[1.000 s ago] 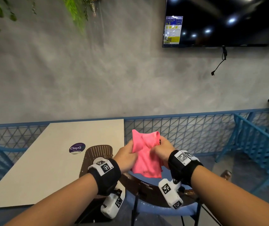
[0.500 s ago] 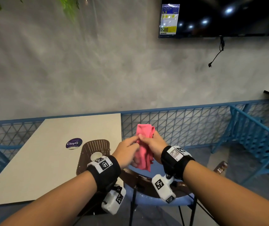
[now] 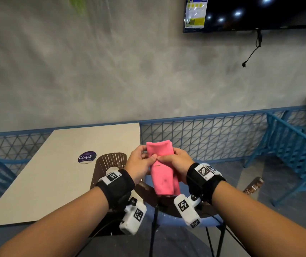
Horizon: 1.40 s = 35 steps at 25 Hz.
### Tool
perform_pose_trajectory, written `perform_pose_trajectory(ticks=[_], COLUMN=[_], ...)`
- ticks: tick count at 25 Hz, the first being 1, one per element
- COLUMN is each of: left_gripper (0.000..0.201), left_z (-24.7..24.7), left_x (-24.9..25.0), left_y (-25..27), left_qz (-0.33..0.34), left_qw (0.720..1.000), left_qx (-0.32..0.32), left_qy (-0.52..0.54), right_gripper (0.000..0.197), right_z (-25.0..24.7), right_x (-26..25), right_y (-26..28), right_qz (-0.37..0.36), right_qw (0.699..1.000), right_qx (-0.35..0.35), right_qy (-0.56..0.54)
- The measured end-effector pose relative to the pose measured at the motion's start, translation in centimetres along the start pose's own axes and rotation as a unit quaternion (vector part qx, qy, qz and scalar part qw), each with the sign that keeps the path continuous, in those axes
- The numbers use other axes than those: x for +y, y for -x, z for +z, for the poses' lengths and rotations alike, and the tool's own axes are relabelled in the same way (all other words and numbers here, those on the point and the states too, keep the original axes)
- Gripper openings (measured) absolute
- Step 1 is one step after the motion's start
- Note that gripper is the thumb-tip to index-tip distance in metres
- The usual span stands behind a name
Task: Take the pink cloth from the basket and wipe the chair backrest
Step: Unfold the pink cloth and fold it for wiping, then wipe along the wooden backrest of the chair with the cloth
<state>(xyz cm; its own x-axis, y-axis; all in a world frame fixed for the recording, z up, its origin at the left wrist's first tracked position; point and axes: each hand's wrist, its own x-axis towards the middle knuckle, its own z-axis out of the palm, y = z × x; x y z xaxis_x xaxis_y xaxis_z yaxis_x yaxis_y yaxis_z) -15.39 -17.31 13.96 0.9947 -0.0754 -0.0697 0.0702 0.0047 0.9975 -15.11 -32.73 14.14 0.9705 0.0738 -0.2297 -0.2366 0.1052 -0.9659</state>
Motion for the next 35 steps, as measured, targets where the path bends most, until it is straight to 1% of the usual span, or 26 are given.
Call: perform_pose_trajectory(ticks=[3,5,7,9,11,14,16,19,21,22,24,25,27,28,30,32,35], left_gripper=[0.029,0.029,0.029,0.029,0.031,0.037,0.034,0.025,0.019,0.019,0.023,0.027,0.039,0.043,0.047,0.047,0.051], left_z=[-0.2,-0.3,-0.5,-0.6,-0.5,-0.2,-0.1,-0.5,-1.8,-2.9,-5.4,-6.4,-7.8,-8.2,-8.6,-8.6,-8.3], left_x=[-0.1,0.0,0.2,0.0,-0.2,-1.0,-1.4,-2.2,-3.0,-3.7,-5.2,-5.8,-7.4,-7.9,-8.4,-8.4,-8.1], left_y=[-0.3,-0.4,-0.3,-0.1,0.2,0.0,0.0,0.1,-0.1,-0.5,-1.1,-0.9,-0.6,-0.3,0.0,0.3,0.7], left_qz=[0.013,0.005,-0.033,-0.072,-0.069,-0.041,-0.027,-0.028,-0.028,-0.015,0.011,0.007,-0.009,-0.013,-0.012,-0.006,0.005], left_qw=[1.0,1.0,0.998,0.996,0.995,0.995,0.994,0.992,0.99,0.986,0.96,0.941,0.909,0.896,0.885,0.882,0.87], left_qx=[0.014,0.018,-0.007,-0.05,-0.076,-0.085,-0.091,-0.095,-0.081,-0.054,0.001,0.01,0.0,-0.005,-0.012,-0.012,-0.024], left_qy=[0.003,0.019,0.045,0.035,-0.002,-0.033,-0.047,-0.076,-0.112,-0.154,-0.28,-0.338,-0.416,-0.444,-0.466,-0.471,-0.493], right_gripper=[0.026,0.027,0.033,0.03,0.028,0.032,0.028,0.019,0.01,0.008,0.014,0.016,0.018,0.027,0.046,0.05,0.051], right_z=[-0.5,-0.5,-0.7,-1.0,-1.1,-1.0,-0.8,-0.7,-1.3,-1.7,-2.5,-2.7,-2.4,-1.9,-0.8,0.6,3.3], right_x=[0.1,0.4,0.6,0.7,0.7,1.0,1.1,0.9,0.3,0.1,-0.2,-0.2,0.0,0.2,0.8,1.8,3.1], right_y=[0.3,0.5,0.5,0.6,0.9,1.3,1.3,0.9,0.6,0.5,0.3,0.3,0.2,0.2,0.2,0.3,0.2], right_qz=[0.048,0.061,0.054,0.034,0.024,0.027,0.041,0.029,0.003,-0.007,-0.014,-0.017,-0.029,-0.041,-0.055,-0.046,-0.028], right_qw=[0.998,0.996,0.996,0.997,0.997,0.994,0.995,0.994,0.981,0.972,0.955,0.95,0.936,0.928,0.92,0.911,0.878], right_qx=[-0.033,-0.059,-0.067,-0.056,-0.057,-0.092,-0.088,-0.053,0.0,0.031,0.061,0.063,0.049,0.033,0.006,-0.004,-0.039], right_qy=[0.016,0.004,-0.008,-0.027,-0.041,-0.055,-0.019,0.096,0.193,0.233,0.288,0.306,0.349,0.368,0.388,0.409,0.477])
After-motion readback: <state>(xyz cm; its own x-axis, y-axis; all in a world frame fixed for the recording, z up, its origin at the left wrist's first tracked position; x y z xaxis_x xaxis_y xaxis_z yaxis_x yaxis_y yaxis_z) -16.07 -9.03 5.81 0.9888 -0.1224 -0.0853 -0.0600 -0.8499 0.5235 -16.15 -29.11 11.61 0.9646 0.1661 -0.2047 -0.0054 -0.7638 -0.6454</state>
